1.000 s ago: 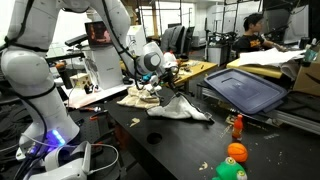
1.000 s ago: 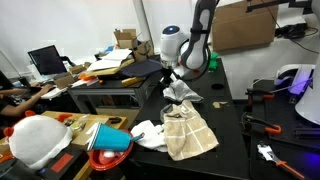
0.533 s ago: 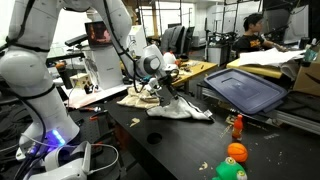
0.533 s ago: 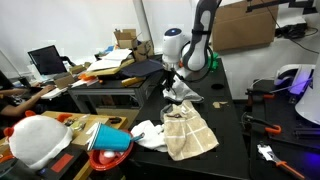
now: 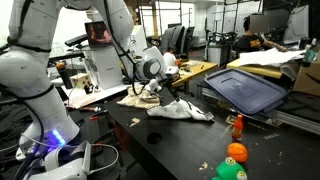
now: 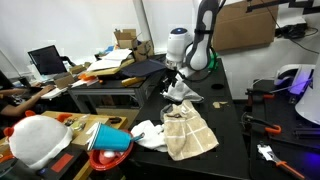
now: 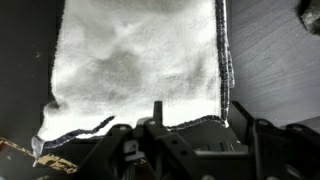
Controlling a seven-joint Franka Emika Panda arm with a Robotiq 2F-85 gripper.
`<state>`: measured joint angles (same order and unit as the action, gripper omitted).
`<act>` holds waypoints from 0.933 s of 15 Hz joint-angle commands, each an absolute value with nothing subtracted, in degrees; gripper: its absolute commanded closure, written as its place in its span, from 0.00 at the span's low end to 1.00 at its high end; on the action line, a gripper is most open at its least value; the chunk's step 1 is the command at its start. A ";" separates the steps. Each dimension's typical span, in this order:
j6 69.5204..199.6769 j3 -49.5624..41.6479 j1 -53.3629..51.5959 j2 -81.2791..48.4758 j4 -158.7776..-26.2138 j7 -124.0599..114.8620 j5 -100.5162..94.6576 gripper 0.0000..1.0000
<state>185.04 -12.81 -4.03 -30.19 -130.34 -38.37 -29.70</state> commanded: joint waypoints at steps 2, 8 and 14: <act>182.42 -3.21 7.33 -23.97 -137.56 -20.73 -13.61 0.00; 167.61 -0.64 14.06 -19.43 -136.20 -8.21 1.03 0.00; 158.82 -12.05 6.05 -22.02 -129.22 -8.58 -8.03 0.00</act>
